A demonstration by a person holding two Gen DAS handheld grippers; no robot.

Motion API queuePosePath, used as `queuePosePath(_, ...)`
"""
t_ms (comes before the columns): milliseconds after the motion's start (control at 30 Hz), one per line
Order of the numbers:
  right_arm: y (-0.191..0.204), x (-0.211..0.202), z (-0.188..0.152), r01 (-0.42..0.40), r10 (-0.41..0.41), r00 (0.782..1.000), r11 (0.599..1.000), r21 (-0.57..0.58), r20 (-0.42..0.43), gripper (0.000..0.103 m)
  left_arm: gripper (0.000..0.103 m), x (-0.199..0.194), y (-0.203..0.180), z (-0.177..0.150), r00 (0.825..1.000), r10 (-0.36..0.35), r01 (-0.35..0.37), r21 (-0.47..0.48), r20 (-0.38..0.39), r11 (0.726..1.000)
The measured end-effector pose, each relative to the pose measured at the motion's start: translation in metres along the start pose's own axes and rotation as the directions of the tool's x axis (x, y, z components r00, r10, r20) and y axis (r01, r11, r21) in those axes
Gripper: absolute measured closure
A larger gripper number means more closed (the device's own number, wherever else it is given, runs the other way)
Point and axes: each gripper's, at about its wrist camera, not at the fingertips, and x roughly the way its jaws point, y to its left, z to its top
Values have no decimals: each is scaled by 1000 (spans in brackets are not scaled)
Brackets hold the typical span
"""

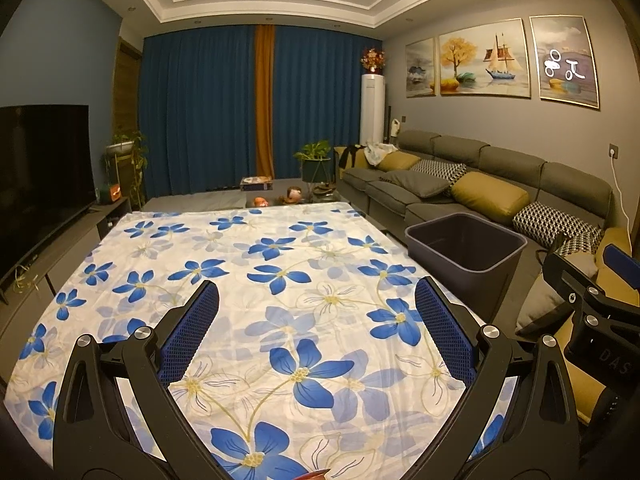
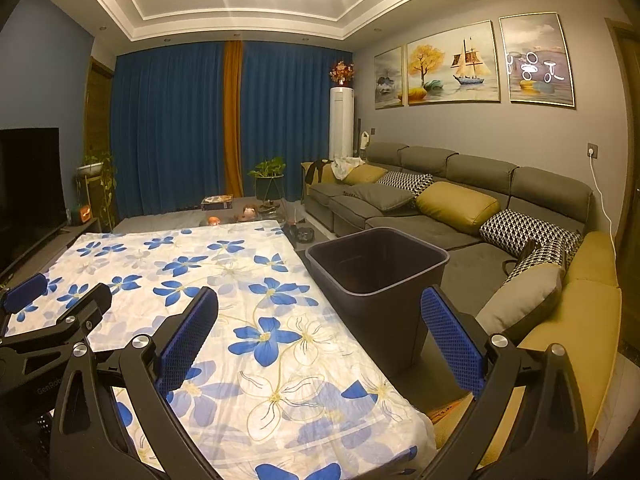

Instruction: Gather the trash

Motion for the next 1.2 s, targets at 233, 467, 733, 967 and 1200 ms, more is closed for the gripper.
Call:
queuePosePath(233,1,-1,1,1,-1,1000,1000,2,0,5,6,-1,0,0,1000,-3,3,-1,1,1000)
queuePosePath(467,2,-2,1,-2,2,1000,1000,1,3,5,6,-3,-2,1,1000,-9,9,-2,1,1000)
queuePosePath(733,2,-2,1,-2,2,1000,1000,3,3,5,6,-5,-2,3,1000,-18,18,-7,3,1000)
queuePosePath(967,2,-2,1,-2,2,1000,1000,4,4,5,6,-5,-2,4,1000,-20,20,-8,5,1000)
queuePosePath(1200,3,-1,2,-4,4,1000,1000,3,6,5,6,-5,-2,4,1000,-22,22,-7,6,1000)
